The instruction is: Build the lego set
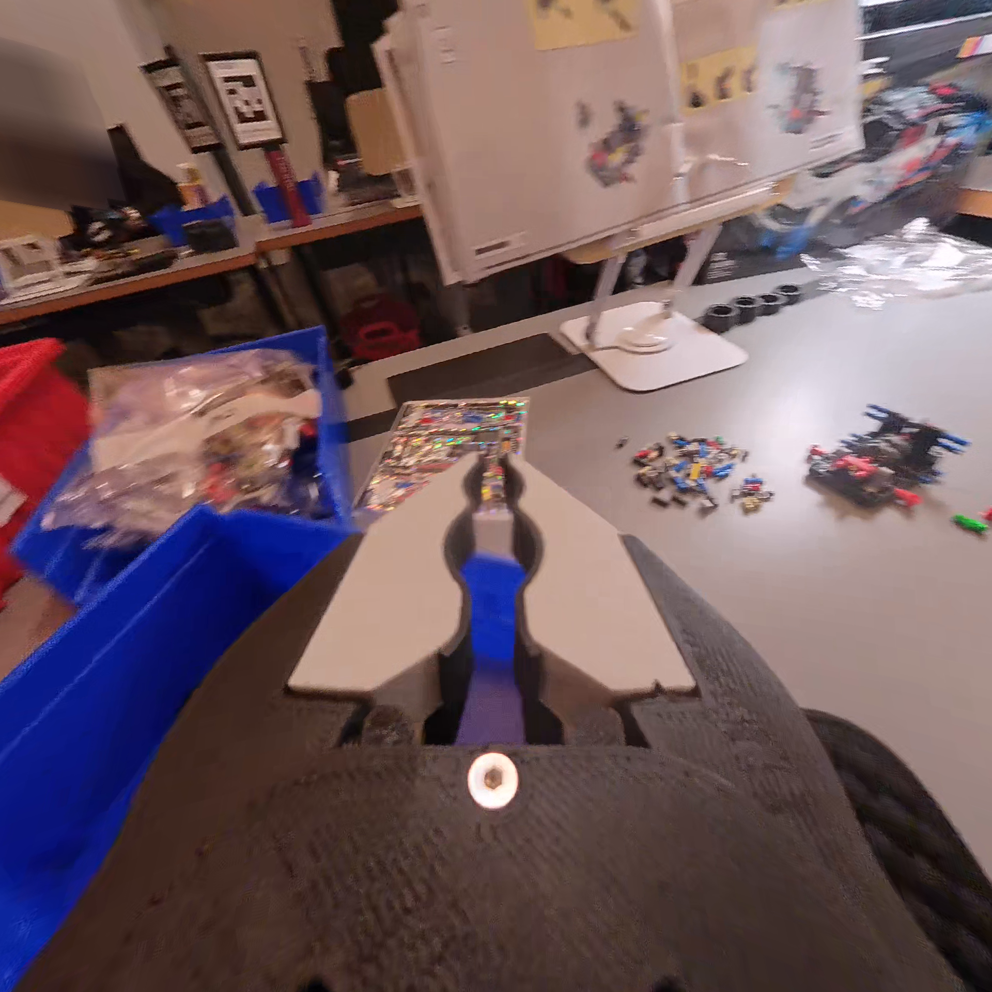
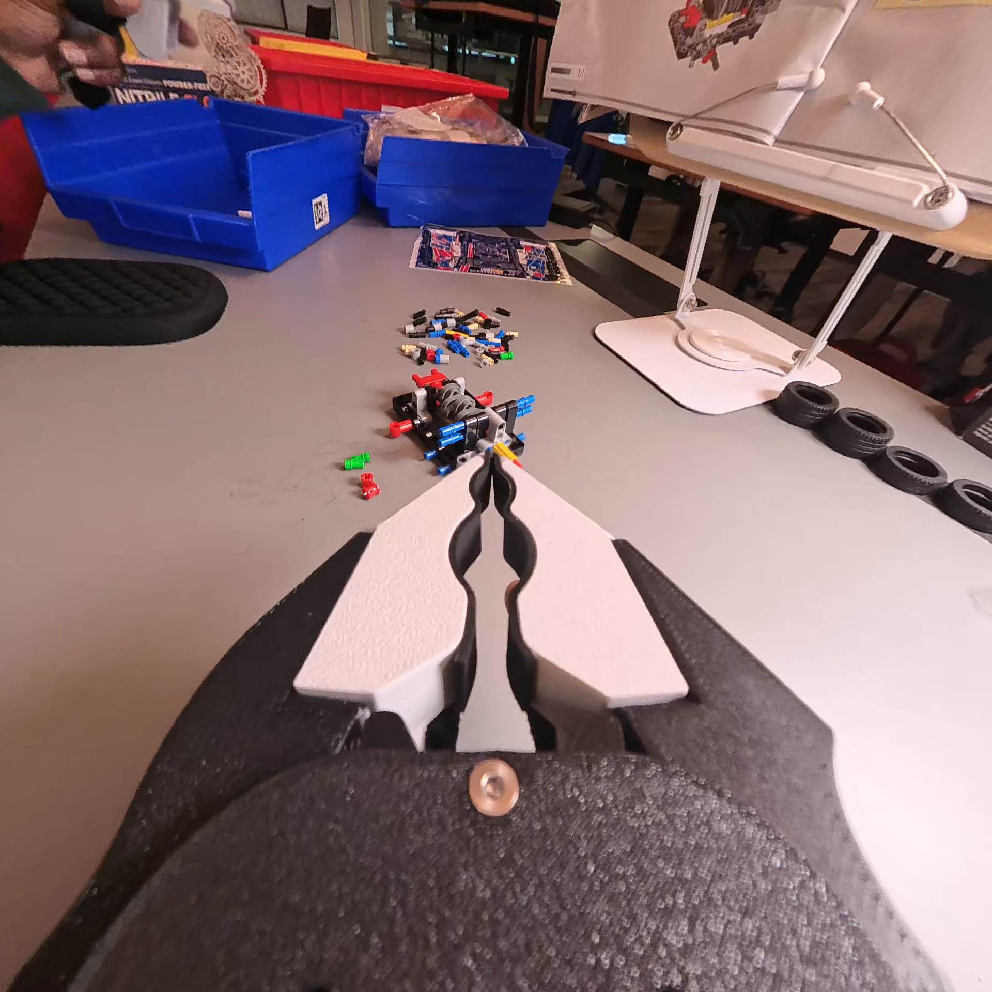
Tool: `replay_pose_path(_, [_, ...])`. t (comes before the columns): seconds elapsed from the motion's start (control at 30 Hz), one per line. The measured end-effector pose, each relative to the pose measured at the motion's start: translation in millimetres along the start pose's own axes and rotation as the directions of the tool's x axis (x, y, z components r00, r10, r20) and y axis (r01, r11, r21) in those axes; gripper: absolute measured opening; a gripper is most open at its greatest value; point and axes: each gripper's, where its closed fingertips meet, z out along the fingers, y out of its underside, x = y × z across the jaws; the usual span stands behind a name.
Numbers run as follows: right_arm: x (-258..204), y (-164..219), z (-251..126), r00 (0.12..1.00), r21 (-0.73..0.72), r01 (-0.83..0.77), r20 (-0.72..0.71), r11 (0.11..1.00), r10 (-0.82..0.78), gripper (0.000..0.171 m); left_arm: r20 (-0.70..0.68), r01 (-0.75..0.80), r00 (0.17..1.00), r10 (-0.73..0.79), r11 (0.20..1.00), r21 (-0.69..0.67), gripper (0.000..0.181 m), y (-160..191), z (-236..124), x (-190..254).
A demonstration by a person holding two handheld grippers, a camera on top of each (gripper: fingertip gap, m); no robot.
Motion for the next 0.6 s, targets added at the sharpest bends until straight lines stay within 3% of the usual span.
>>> replay_pose_path(0.1, [4,-5,1,1.000,0.043,-0.016,-0.020,0.999,0.017,0.000,0.056,0.038,0.998,-0.036,0.999,-0.023,0.000,14,-15,-33])
replay_pose_path(0.23, [14,-7,0,0.997,0.074,-0.039,-0.057,0.996,0.043,0.017,0.080,0.111,0.991,-0.106,0.992,-0.053,0.000,31,-24,-50])
replay_pose_path(0.3, [23,-5,-1,0.994,0.079,-0.038,-0.098,0.996,0.046,0.022,0.044,0.143,0.989,-0.140,0.988,-0.066,0.000,37,-26,-38])
replay_pose_path(0.37, [29,-3,-2,0.991,0.081,-0.039,-0.128,0.996,0.050,0.023,-0.077,0.113,0.990,-0.122,0.987,-0.115,0.000,42,-26,-3])
replay_pose_path(0.47, [35,4,-3,0.988,0.065,-0.051,-0.145,0.997,0.060,0.022,-0.181,-0.040,0.983,-0.027,0.934,-0.356,0.033,83,-27,39])
replay_pose_path(0.6, [35,8,-1,0.988,0.057,-0.066,-0.134,0.996,0.073,0.020,-0.300,-0.170,0.953,-0.043,0.745,-0.645,0.060,144,-37,67])
